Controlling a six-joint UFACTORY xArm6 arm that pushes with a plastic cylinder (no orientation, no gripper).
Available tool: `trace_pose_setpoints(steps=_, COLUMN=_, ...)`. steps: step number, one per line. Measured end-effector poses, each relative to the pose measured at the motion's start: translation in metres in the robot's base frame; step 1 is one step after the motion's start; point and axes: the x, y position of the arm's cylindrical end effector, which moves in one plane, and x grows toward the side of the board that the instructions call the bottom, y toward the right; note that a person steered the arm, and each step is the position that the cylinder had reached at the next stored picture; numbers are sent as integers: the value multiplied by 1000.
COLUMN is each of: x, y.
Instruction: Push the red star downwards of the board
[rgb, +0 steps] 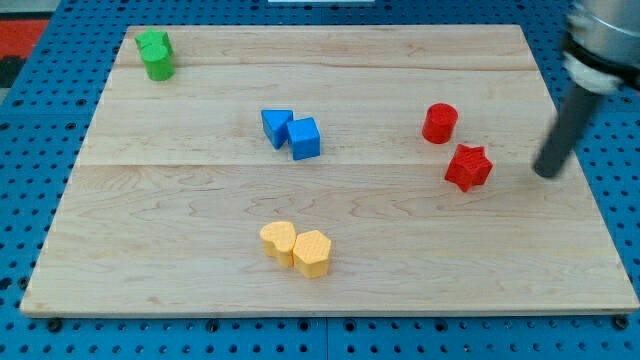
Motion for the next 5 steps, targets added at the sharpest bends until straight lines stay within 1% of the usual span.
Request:
trace_pose_setpoints(steps=1, x=62, y=-36)
trace_pose_setpoints(steps=2, x=82, y=-118)
trace_pose_setpoints(steps=3, x=73, y=-185)
trace_pose_setpoints(steps=4, x=55, y=-197)
trace_pose_setpoints(steps=5, x=29, y=-186)
